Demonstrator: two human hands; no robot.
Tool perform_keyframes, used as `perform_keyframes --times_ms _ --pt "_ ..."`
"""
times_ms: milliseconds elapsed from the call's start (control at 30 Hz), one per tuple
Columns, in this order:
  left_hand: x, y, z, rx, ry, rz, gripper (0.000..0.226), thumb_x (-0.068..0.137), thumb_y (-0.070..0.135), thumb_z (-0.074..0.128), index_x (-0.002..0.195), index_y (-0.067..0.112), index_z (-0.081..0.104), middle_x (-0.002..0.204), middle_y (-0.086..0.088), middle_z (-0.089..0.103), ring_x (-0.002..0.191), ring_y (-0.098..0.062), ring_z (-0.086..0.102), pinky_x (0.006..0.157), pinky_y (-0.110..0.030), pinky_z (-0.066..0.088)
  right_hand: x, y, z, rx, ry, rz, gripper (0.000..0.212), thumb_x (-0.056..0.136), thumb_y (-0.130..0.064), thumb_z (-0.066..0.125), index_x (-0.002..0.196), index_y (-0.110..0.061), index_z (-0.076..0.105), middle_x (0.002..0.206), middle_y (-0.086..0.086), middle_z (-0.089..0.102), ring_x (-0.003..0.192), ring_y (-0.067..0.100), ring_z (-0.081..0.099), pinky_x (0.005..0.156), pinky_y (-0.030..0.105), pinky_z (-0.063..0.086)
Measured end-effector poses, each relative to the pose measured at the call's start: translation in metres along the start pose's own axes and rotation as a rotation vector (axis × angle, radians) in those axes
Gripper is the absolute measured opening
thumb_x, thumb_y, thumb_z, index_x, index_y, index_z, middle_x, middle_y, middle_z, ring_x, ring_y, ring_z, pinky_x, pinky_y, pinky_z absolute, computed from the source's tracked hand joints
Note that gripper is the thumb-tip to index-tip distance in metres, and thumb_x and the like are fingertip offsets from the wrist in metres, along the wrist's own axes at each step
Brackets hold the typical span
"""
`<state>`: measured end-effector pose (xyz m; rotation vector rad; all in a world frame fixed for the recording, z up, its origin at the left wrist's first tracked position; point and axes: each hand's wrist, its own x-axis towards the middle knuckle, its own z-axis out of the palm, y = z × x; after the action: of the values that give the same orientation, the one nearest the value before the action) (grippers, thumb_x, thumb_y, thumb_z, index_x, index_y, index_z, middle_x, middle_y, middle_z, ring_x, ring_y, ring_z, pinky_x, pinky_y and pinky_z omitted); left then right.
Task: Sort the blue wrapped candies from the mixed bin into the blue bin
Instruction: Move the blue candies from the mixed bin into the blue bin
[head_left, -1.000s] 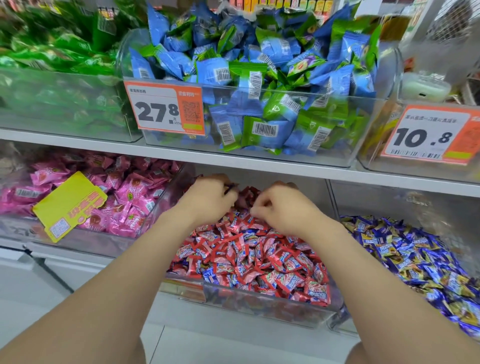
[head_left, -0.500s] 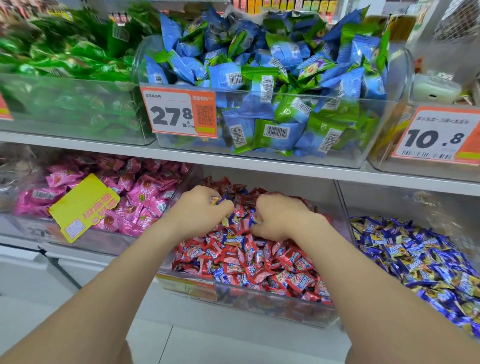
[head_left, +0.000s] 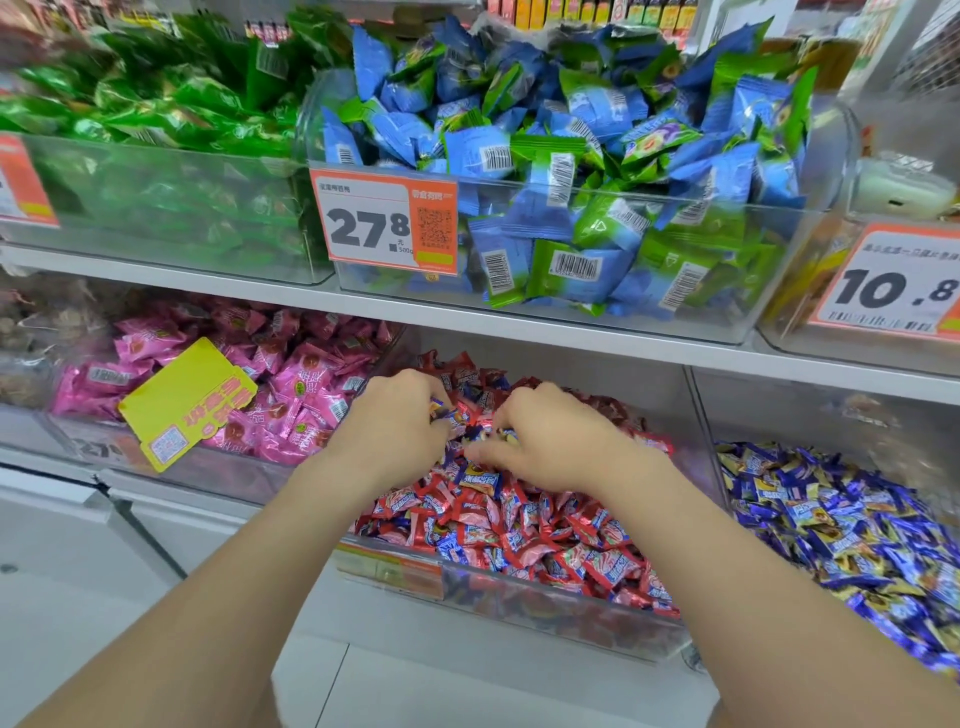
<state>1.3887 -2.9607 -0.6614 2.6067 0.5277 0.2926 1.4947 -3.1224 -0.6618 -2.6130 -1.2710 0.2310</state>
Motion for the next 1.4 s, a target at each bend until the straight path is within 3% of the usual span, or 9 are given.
perform_keyframes --times_ms 133,300,467,700,833,933,1133,1267,1400 --pt "-0.007 0.003 -0.005 -0.128 -0.012 -0.021 0.005 0.095 0.023 0.070 0.099 0.024 0.071 0.071 0.000 0.069 0.036 -0.005 0.051 0.037 -0.017 0.035 -0.004 -0.015 0.013 -0.241 -0.074 -0.065 0.049 0.087 -0.064 0.071 0.110 -0.021 0.070 0.101 0.006 0.062 0.098 0.034 0.063 0.078 0.040 0.048" --pt "-0.016 0.009 -0.009 -0.327 0.014 -0.097 0.003 0.093 0.028 0.074 0.095 0.028 0.071 0.072 0.003 0.071 0.049 -0.014 0.059 0.043 -0.024 0.046 -0.024 -0.008 -0.011 0.011 0.139 0.008 0.041 0.075 -0.051 0.056 0.065 -0.012 0.048 0.063 0.010 0.047 0.069 0.035 0.053 0.059 0.037 0.044" --pt "-0.033 0.039 -0.007 -0.642 -0.104 -0.147 0.012 0.095 0.028 0.075 0.106 0.023 0.071 0.077 -0.007 0.078 0.058 -0.015 0.062 0.050 -0.029 0.050 -0.090 0.025 -0.044 0.261 0.271 0.096 0.053 0.104 -0.042 0.043 0.065 -0.006 0.041 0.052 0.015 0.049 0.052 0.025 0.053 0.061 0.048 0.049" --pt "-0.059 0.121 0.022 -0.683 -0.268 0.066 0.002 0.098 0.026 0.071 0.100 0.027 0.072 0.068 -0.001 0.071 0.055 -0.014 0.063 0.048 -0.028 0.047 -0.178 0.093 -0.059 0.458 0.333 0.412 0.045 0.102 -0.044 0.063 0.073 -0.010 0.071 0.052 0.001 0.067 0.039 0.014 0.059 0.045 0.024 0.047" --pt "-0.062 0.168 0.046 -0.445 -0.081 0.316 0.005 0.095 0.035 0.069 0.097 0.040 0.070 0.079 0.017 0.069 0.059 -0.008 0.066 0.056 -0.029 0.048 -0.201 0.165 -0.045 0.124 0.479 0.632 0.022 0.099 -0.029 0.058 0.097 -0.020 0.078 0.085 0.006 0.078 0.087 0.030 0.071 0.076 0.036 0.053" --pt "-0.060 0.204 0.061 -0.366 -0.037 0.434 0.006 0.095 0.035 0.067 0.099 0.038 0.068 0.082 0.018 0.070 0.063 0.000 0.063 0.065 -0.019 0.042 -0.209 0.185 -0.041 0.192 0.488 0.567 0.018 0.101 -0.025 0.060 0.112 -0.031 0.073 0.097 0.000 0.075 0.090 0.026 0.067 0.077 0.031 0.043" --pt "-0.036 0.255 0.123 -0.119 -0.210 0.564 0.033 0.088 0.044 0.074 0.117 0.035 0.061 0.111 0.007 0.066 0.110 -0.019 0.059 0.095 -0.038 0.048 -0.229 0.200 -0.033 -0.080 0.241 0.626 0.051 0.099 -0.039 0.058 0.149 -0.042 0.046 0.146 -0.004 0.047 0.144 0.027 0.039 0.107 0.060 0.042" --pt "-0.034 0.258 0.137 -0.071 -0.576 0.595 0.097 0.080 0.038 0.083 0.158 0.030 0.026 0.144 -0.002 0.036 0.132 -0.020 0.044 0.111 -0.027 0.037 -0.238 0.196 -0.038 0.065 0.391 0.584 0.042 0.097 -0.016 0.056 0.136 -0.025 0.065 0.128 0.009 0.067 0.124 0.029 0.059 0.102 0.040 0.048" --pt "-0.036 0.247 0.123 -0.125 -0.319 0.744 0.059 0.090 0.022 0.074 0.145 0.028 0.055 0.141 0.006 0.056 0.134 -0.009 0.047 0.114 -0.020 0.030 -0.239 0.176 -0.049 0.227 0.521 0.529 0.031 0.092 -0.012 0.058 0.110 -0.029 0.076 0.089 -0.009 0.077 0.084 0.007 0.069 0.086 0.030 0.054"
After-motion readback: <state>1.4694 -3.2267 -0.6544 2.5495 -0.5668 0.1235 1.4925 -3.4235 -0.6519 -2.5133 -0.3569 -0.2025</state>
